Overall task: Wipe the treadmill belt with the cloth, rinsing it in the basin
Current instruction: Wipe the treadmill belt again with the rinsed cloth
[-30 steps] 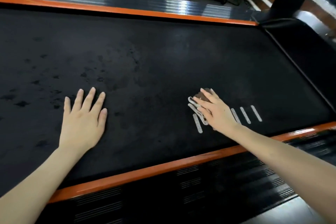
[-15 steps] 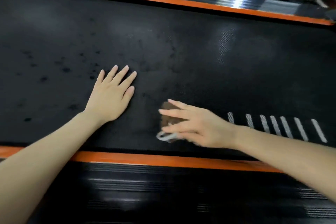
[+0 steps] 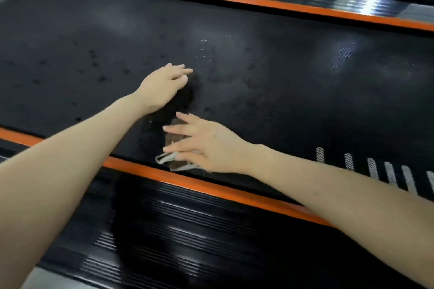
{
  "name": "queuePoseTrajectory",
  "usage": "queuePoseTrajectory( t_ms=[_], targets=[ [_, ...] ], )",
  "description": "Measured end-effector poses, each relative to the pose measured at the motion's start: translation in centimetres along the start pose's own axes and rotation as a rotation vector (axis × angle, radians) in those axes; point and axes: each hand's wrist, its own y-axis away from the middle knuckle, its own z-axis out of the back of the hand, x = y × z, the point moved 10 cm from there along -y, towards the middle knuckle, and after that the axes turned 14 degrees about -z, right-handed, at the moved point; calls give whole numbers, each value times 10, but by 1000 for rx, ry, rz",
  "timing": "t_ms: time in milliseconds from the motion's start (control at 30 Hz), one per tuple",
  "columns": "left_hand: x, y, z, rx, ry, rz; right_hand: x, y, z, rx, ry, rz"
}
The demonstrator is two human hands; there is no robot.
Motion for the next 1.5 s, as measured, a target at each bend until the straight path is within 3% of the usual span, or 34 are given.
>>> queuePoseTrajectory(
  t_ms=[100, 167, 233, 300, 367, 400, 467, 567, 667, 733, 833, 900, 1000, 1100, 1233, 1400, 1500],
  targets=[
    [4, -8, 13, 4, -131, 12, -17, 18, 13, -1, 35, -11],
    [8, -16, 13, 59, -273, -4, -61, 33, 36, -97, 92, -110],
    [11, -24, 11, 85, -401, -51, -135, 40, 73, -235, 125, -409],
    [12, -30, 7, 104, -508, -122, -209, 48, 96, -268, 131, -819],
    [16, -36, 2, 122, -549, -172, -233, 47, 100, -302, 121, -1047],
    [18, -39, 0, 134, -551, -184, -226, 42, 96, -326, 130, -1061],
    [24, -48, -3, 151, -555, -205, -173, 28, 82, -389, 129, -880],
    [35, -71, -4, 183, -579, -244, -85, 21, 37, -246, 81, -584],
    [42, -98, -2, 191, -601, -264, -98, 16, 49, -230, 88, -524],
    [46, -115, 0, 185, -615, -275, -148, 10, 71, -346, 245, -639],
    [44, -131, -5, 188, -619, -324, -241, 13, 103, -443, 209, -1147],
    [44, -140, -10, 197, -608, -348, -252, 3, 101, -497, 216, -1279],
    [50, -149, -20, 241, -579, -340, -187, -16, 84, -538, 144, -1081],
    [54, -147, -25, 229, -585, -331, -118, -11, 44, -343, 105, -932],
    [52, -142, -26, 207, -586, -355, -143, -21, 54, -338, 190, -807],
    [54, -141, -26, 202, -559, -342, -260, -48, 95, -456, 214, -1213],
    [53, -141, -25, 189, -540, -338, -262, -54, 92, -474, 216, -1249]
  ],
)
